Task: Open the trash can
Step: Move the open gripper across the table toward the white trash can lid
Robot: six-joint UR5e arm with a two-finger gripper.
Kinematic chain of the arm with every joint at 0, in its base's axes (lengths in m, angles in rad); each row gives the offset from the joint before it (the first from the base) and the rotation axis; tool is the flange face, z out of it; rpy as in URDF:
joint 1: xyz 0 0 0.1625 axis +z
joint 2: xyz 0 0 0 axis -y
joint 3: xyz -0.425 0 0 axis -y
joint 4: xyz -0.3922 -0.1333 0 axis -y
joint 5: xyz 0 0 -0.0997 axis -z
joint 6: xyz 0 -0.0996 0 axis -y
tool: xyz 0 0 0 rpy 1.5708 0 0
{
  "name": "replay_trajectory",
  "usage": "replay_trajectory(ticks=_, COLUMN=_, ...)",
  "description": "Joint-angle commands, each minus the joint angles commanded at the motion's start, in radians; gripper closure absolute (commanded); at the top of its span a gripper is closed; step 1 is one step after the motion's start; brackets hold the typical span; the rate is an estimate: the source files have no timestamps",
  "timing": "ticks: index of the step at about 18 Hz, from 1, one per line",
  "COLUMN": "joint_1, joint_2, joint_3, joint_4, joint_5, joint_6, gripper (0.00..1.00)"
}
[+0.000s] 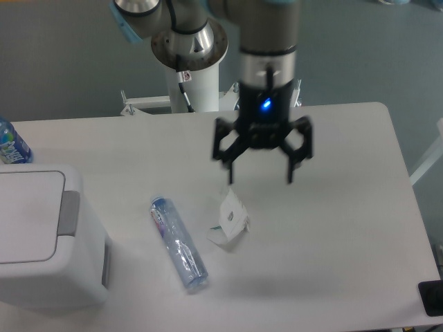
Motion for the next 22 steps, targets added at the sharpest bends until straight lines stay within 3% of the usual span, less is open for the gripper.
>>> replay_trajectory(ticks=7, joint_1=-0.098, joint_2=-0.002, joint_3=-0.012, joint_4=0.000, joint_5=-0.003, joint_6=-0.213, gripper=0.00)
replay_trajectory(ticks=22, joint_1=-0.207, joint_2=-0.012, joint_3=-0.020, joint_4=0.000, joint_5=-0.002, joint_6=-0.255, gripper=0.00)
